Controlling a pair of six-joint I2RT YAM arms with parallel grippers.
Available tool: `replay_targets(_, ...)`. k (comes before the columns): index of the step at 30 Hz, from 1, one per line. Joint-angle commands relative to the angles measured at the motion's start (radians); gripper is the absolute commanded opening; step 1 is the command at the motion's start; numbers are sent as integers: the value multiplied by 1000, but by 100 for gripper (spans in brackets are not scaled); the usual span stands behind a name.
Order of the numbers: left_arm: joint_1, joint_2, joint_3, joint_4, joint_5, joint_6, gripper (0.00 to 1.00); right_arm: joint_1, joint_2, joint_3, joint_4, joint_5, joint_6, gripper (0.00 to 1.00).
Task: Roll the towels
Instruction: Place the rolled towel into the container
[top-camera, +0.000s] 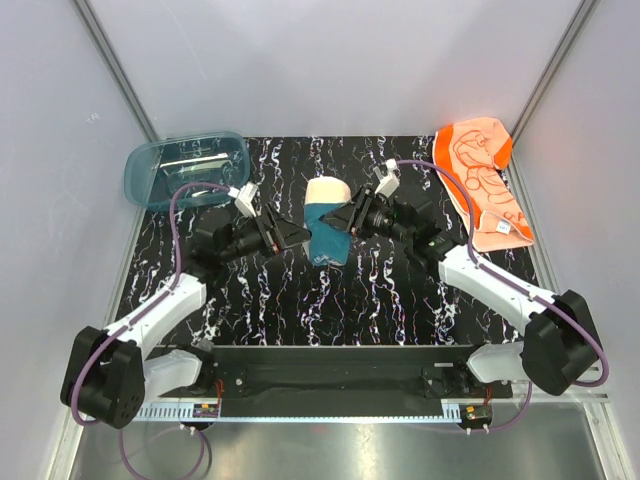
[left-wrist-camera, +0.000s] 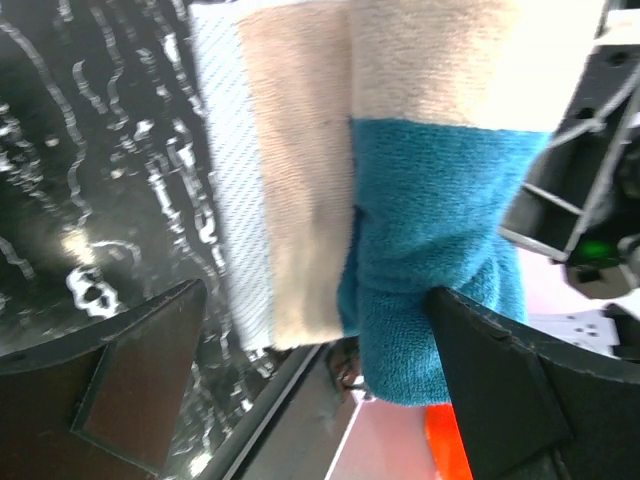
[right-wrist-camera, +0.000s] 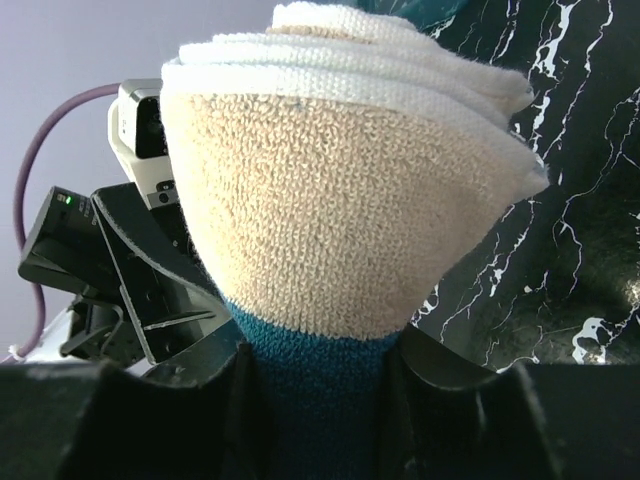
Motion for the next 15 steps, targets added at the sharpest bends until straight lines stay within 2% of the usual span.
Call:
replay_targets(1, -15, -44, -32, 302, 39, -126, 99, 28, -16, 40, 34, -20, 22, 32)
replay_targets(6, -14, -86, -65, 416, 42, -167, 99, 30, -19, 45, 17, -8, 14, 32)
replay_targets(8, -8, -127, -107, 507, 28, -210, 99, 30, -22, 60, -17, 1, -7, 32)
replay_targets(10, -6, -152, -113, 515, 22, -209, 99, 30, -22, 65, -27, 1, -12, 32)
replay_targets(13, -6, -169, -89, 410, 5, -145, 99, 31, -23, 74, -17, -11, -1, 32)
replay_targets(15, -6, -150, -87, 402, 5, -138, 99, 33, -26, 79, -1, -16, 8, 32)
